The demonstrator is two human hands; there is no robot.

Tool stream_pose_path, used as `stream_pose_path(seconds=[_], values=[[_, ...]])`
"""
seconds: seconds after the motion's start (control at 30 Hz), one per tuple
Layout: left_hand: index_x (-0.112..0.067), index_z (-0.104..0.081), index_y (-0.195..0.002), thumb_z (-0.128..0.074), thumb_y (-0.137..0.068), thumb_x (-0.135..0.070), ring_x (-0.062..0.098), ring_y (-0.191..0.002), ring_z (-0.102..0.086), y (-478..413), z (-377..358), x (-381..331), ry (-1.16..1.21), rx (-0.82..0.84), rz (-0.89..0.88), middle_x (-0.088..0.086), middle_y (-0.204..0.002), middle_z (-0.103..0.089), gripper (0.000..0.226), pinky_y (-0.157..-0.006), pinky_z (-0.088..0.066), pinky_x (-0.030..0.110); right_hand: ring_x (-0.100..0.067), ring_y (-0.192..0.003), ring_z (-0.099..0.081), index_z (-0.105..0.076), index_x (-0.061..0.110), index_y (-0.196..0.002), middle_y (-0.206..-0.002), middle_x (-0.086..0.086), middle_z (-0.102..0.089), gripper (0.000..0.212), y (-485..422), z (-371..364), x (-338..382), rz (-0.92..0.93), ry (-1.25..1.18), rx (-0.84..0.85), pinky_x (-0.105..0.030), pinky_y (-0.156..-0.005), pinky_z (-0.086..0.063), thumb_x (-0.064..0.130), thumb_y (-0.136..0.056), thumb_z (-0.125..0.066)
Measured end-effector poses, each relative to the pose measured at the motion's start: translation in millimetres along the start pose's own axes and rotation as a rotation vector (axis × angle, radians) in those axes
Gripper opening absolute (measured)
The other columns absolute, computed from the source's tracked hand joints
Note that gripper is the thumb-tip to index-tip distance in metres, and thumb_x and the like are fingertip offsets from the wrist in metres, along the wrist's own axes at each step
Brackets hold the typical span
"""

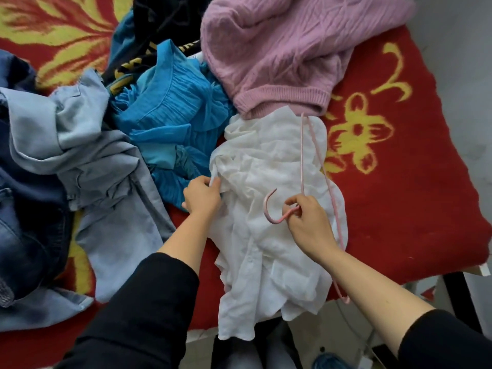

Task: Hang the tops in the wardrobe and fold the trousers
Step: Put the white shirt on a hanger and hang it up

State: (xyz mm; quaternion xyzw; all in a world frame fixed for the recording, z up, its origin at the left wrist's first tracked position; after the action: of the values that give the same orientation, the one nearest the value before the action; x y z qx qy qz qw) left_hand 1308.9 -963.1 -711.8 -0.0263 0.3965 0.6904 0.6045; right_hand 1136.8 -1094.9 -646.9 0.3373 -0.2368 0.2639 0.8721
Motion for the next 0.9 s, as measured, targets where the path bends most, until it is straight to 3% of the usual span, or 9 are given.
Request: stream_pose_path(seconds=[0.1,0.23,0.37,0.47,0.6,0.67,0.7,0.77,0.9], values=[[-0.004,-0.056,-0.077,-0.055,-0.092,-0.027,0.019,-0.073,-0.054,17,18,-8,0.038,0.007,-0.36,0.008,-0.077,-0.062,0.028,-0.068,-0.041,0.033,-0.003,-0.067,-0.05,-0.058,0.026,-0.078,-0.078,0.008,-0.054,0.017,-3,2,5,-0.034,-0.091,-0.006,-0.011,-0.055,-0.035,0.019,-0.093,-0.056],[-0.005,-0.054,-0.086,-0.056,-0.095,-0.017,0.004,-0.059,-0.059,85,51,-17,0.223,0.328,-0.651,-0.006,-0.064,-0.061,0.015,-0.061,-0.043,0.016,-0.012,-0.067,-0.058,-0.064,0.022,-0.077,-0.071,0.005,-0.062,0.024,2,5,26,-0.084,-0.316,-0.002,-0.02,-0.062,-0.046,0.039,-0.093,-0.058],[-0.009,-0.063,-0.091,-0.061,-0.092,-0.016,0.009,-0.059,-0.064,130,71,-19,0.234,0.55,-0.727,0.006,-0.068,-0.066,0.007,-0.064,-0.05,0.023,-0.013,-0.056,-0.057,-0.059,0.014,-0.073,-0.071,-0.004,-0.062,0.041,13,14,57,-0.206,-0.514,0.046,-0.024,-0.05,-0.043,0.05,-0.092,-0.055],[-0.032,-0.064,-0.097,-0.061,-0.092,-0.017,0.006,-0.059,-0.063,151,87,-26,0.182,0.694,-0.769,0.0,-0.067,-0.065,0.015,-0.065,-0.048,0.022,-0.017,-0.06,-0.057,-0.057,0.012,-0.067,-0.065,-0.003,-0.056,0.044,26,24,74,-0.259,-0.594,0.127,-0.03,-0.059,-0.048,0.052,-0.082,-0.067],[-0.022,-0.068,-0.096,-0.062,-0.09,-0.02,0.019,-0.064,-0.066,176,107,-28,0.095,0.89,-0.691,0.003,-0.061,-0.059,0.009,-0.067,-0.051,0.031,-0.016,-0.065,-0.061,-0.069,0.002,-0.084,-0.073,-0.007,-0.064,0.008,47,33,88,-0.228,-0.597,0.246,-0.022,-0.056,-0.049,0.01,-0.081,-0.071],[-0.011,-0.069,-0.101,-0.063,-0.09,-0.022,0.013,-0.073,-0.068,185,120,-27,0.013,0.99,-0.609,-0.007,-0.065,-0.063,0.017,-0.066,-0.047,0.024,-0.019,-0.07,-0.06,-0.068,-0.002,-0.091,-0.078,-0.011,-0.061,0.01,55,46,92,-0.18,-0.559,0.163,-0.025,-0.061,-0.048,0.0,-0.084,-0.061],[-0.016,-0.07,-0.106,-0.063,-0.09,-0.022,0.009,-0.075,-0.066,188,128,-28,-0.017,1.012,-0.574,-0.01,-0.072,-0.068,0.019,-0.068,-0.044,0.02,-0.02,-0.073,-0.059,-0.067,-0.004,-0.093,-0.08,-0.011,-0.06,0.013,57,56,94,-0.149,-0.531,0.113,-0.027,-0.063,-0.047,-0.001,-0.084,-0.058],[-0.029,-0.069,-0.114,-0.061,-0.088,-0.019,0.002,-0.082,-0.063,186,145,-36,-0.034,0.934,-0.516,-0.008,-0.095,-0.072,0.029,-0.076,-0.045,0.019,-0.02,-0.073,-0.056,-0.066,-0.001,-0.094,-0.079,-0.008,-0.059,0.018,64,83,98,-0.062,-0.449,0.041,-0.03,-0.065,-0.044,0.002,-0.083,-0.053],[-0.022,-0.06,-0.127,-0.051,-0.087,-0.013,0.014,-0.101,-0.063,175,165,-72,-0.143,0.384,-0.533,0.002,-0.123,-0.064,0.042,-0.087,-0.048,0.028,-0.014,-0.074,-0.057,-0.068,0.007,-0.092,-0.081,-0.004,-0.064,0.014,84,145,123,0.178,-0.376,0.019,-0.03,-0.069,-0.045,0.012,-0.083,-0.059]])
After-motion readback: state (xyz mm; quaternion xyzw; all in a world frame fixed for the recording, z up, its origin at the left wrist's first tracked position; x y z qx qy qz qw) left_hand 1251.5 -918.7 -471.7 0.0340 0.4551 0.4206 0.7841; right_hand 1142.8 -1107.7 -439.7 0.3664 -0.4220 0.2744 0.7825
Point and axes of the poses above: each hand's wrist, its own y-axis away from the middle knuckle, its own z-axis out of the back of the hand, x = y × z, the point moved 2 cm from there along -y, towards the middle knuckle
